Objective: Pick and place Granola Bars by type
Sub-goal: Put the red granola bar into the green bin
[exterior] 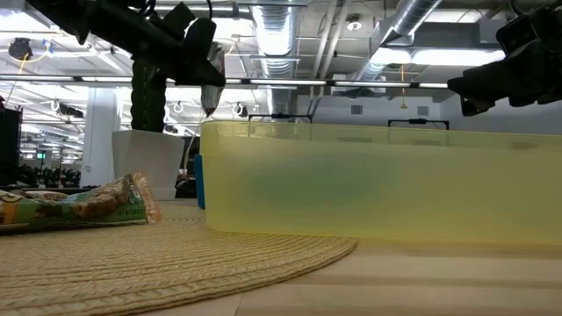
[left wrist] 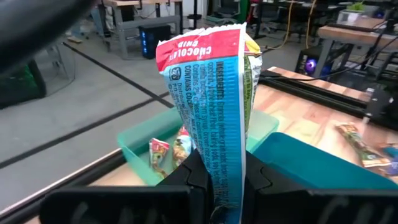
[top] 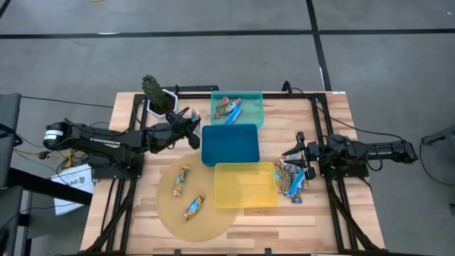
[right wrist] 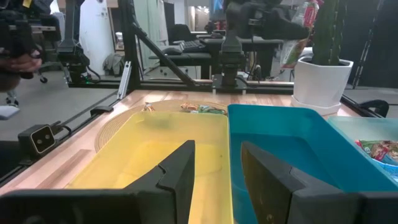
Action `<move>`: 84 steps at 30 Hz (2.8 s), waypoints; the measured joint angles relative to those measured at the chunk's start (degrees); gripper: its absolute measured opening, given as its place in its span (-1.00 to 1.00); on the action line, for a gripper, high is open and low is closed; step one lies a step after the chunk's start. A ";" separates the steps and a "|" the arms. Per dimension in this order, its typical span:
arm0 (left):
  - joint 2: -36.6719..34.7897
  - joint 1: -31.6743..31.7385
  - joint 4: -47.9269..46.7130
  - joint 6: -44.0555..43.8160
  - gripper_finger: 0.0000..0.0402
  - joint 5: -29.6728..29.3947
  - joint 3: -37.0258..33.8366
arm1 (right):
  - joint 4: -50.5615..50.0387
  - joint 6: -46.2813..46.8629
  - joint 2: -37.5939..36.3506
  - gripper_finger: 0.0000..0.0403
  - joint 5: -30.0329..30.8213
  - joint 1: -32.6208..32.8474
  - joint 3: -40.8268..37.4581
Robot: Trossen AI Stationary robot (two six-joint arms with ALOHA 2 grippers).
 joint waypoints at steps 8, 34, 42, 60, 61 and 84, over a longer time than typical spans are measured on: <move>0.00 0.85 -0.14 1.04 -0.88 -0.22 0.02 | 0.00 0.00 0.00 -0.38 -0.01 0.01 0.00; 30.66 15.87 -8.37 6.18 -0.88 10.11 29.88 | 0.00 0.00 0.02 -0.38 -0.02 0.00 -0.01; 39.98 19.36 -15.78 4.63 -0.88 13.91 40.84 | 0.00 0.00 0.00 -0.38 -0.02 0.00 -0.01; 53.87 23.46 -34.69 5.31 -0.88 17.45 57.73 | 0.00 0.00 0.00 -0.38 -0.01 0.00 0.00; 54.33 23.68 -35.08 5.65 -0.88 18.21 57.88 | 0.00 0.00 0.00 -0.38 0.01 0.00 0.00; 54.49 24.90 -39.74 6.40 -0.27 21.35 57.90 | 0.00 0.00 0.00 -0.38 0.00 0.00 0.00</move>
